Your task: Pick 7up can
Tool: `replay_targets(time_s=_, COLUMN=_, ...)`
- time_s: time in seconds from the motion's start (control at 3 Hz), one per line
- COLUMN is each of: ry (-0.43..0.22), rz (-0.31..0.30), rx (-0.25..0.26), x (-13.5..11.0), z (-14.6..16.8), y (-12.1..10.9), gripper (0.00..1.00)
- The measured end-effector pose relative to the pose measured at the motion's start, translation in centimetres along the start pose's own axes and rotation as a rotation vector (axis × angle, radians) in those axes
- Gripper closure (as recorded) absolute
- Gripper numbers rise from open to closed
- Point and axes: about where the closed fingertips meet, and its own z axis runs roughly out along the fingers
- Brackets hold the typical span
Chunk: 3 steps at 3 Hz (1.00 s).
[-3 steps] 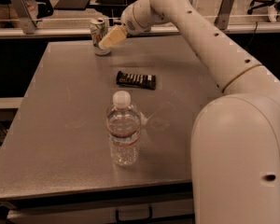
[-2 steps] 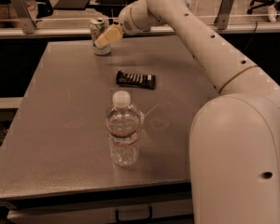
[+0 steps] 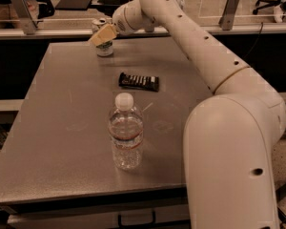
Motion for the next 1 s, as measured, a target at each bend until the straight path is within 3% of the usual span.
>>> replay_targets(time_s=0.33, ry=-0.001, rz=-0.01, rx=-0.022, x=-0.54, z=0.7, y=0.78, gripper=0.14)
replay_targets(time_s=1.0, ry=0.009, rz=-0.027, rx=-0.073, x=-0.67, z=1.07, y=1.64, gripper=0.61)
